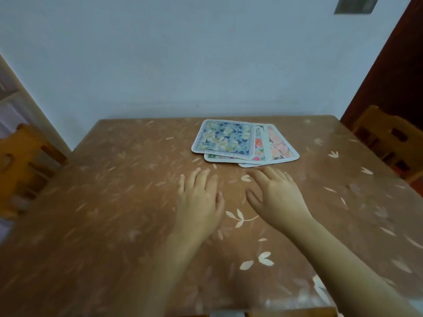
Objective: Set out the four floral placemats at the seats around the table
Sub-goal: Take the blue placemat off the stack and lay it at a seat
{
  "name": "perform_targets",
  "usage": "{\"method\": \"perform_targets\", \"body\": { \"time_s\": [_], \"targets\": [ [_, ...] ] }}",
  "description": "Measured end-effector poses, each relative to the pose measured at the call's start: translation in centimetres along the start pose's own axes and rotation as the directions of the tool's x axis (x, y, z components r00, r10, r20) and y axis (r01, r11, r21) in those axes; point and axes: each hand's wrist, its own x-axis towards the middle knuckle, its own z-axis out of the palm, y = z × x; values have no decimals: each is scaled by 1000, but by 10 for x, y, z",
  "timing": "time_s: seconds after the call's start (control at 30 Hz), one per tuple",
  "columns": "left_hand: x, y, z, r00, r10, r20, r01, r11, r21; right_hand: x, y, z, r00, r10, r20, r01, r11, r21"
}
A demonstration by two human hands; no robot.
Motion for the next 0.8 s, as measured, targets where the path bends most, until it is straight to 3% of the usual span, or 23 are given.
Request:
{"method": "perform_targets", "body": {
  "time_s": [0.3, 0.8],
  "targets": [
    [84, -33, 125, 997, -8, 80, 7, 1000, 3, 106, 78, 95, 998, -9, 60, 7, 999, 31],
    [157, -95, 279, 986, -40, 162, 48, 998, -48, 213, 154, 234, 999, 37, 20, -39, 994, 98]
  ]
}}
